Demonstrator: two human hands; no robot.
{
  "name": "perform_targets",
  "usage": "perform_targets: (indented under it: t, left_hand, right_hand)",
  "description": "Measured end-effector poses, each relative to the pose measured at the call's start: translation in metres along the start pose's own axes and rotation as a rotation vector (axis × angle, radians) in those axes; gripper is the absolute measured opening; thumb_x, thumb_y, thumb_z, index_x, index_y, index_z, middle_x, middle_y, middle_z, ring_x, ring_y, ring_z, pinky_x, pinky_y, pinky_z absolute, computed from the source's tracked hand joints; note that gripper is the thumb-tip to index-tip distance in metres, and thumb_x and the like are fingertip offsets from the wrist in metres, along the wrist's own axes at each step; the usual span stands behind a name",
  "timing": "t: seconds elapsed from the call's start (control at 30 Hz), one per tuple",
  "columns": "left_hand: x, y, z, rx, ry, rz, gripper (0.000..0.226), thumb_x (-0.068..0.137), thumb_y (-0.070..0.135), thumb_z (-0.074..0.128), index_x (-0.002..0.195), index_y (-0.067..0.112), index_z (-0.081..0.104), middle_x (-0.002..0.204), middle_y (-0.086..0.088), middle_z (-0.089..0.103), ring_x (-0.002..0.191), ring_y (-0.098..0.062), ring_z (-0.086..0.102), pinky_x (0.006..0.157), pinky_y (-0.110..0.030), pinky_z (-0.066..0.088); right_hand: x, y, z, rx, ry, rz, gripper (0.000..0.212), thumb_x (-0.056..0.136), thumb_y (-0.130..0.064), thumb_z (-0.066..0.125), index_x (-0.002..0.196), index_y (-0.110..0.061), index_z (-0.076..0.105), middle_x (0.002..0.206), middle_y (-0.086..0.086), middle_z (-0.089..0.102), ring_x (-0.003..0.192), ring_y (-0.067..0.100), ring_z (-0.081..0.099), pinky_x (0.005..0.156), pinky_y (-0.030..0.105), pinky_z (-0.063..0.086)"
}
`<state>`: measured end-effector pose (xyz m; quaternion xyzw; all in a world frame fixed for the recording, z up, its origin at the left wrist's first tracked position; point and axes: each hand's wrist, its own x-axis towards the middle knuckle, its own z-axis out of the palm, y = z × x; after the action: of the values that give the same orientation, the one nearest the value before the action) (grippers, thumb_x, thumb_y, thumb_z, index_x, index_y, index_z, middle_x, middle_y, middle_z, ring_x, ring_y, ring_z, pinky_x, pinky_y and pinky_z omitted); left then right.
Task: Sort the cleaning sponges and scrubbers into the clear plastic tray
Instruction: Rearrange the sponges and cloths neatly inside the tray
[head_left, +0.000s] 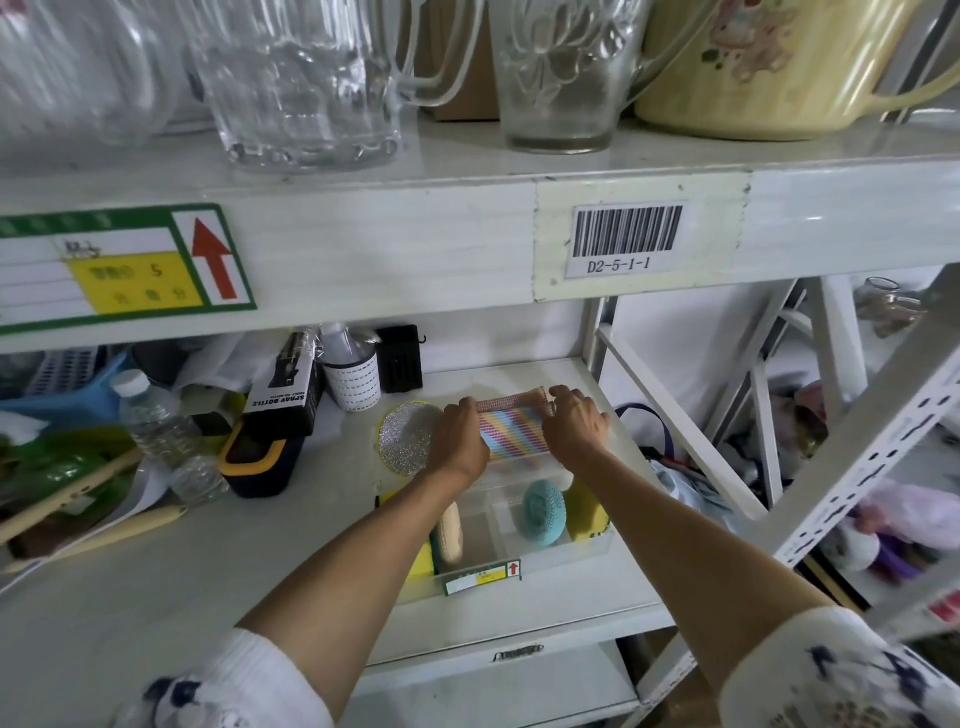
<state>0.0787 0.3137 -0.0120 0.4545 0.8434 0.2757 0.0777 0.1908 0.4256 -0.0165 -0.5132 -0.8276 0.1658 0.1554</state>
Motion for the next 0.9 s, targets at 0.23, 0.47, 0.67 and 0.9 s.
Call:
perform_targets:
  t: [0.23, 0.47, 0.67, 0.9]
  left_hand:
    - [-0.007, -0.030, -0.036, -0.107, 0.304, 0.032, 0.035, 0.089, 0.002, 0.047, 0.123, 0.005, 0.057, 0.125, -0.014, 0.058, 0.116, -0.028, 0.057, 0.095, -0.035, 0.045]
    - [-0.025, -0.109, -0.053, -0.019, 0.201, -0.386, 0.033, 0.090, 0.014, 0.047, 0.116, -0.003, 0.058, 0.123, -0.028, 0.058, 0.109, -0.041, 0.059, 0.090, -0.041, 0.050]
    - [-0.039, -0.133, -0.037, -0.197, 0.006, -0.520, 0.039, 0.093, 0.024, 0.042, 0.101, -0.007, 0.064, 0.106, -0.028, 0.068, 0.094, -0.040, 0.068, 0.084, -0.046, 0.058]
    - [-0.044, -0.124, -0.033, -0.162, 0.056, -0.529, 0.040, 0.097, 0.023, 0.040, 0.099, -0.009, 0.064, 0.107, -0.027, 0.068, 0.099, -0.039, 0.065, 0.084, -0.038, 0.050]
  right_hand:
    - [-0.007, 0.013, -0.017, 0.052, 0.065, 0.089, 0.035, 0.093, -0.014, 0.048, 0.128, -0.008, 0.050, 0.129, 0.014, 0.054, 0.115, 0.032, 0.053, 0.100, 0.045, 0.040]
    - [-0.021, 0.030, -0.026, 0.095, -0.184, 0.257, 0.028, 0.095, -0.016, 0.040, 0.108, 0.003, 0.056, 0.106, 0.021, 0.060, 0.092, 0.032, 0.056, 0.086, 0.039, 0.048]
    - [-0.032, 0.022, -0.025, 0.050, -0.213, 0.214, 0.012, 0.097, -0.016, 0.038, 0.092, -0.006, 0.044, 0.089, 0.012, 0.046, 0.084, 0.026, 0.043, 0.074, 0.034, 0.036]
    - [-0.036, 0.019, -0.021, 0.039, -0.180, 0.264, 0.025, 0.096, -0.016, 0.041, 0.111, -0.001, 0.056, 0.093, 0.014, 0.053, 0.085, 0.026, 0.052, 0.073, 0.034, 0.042]
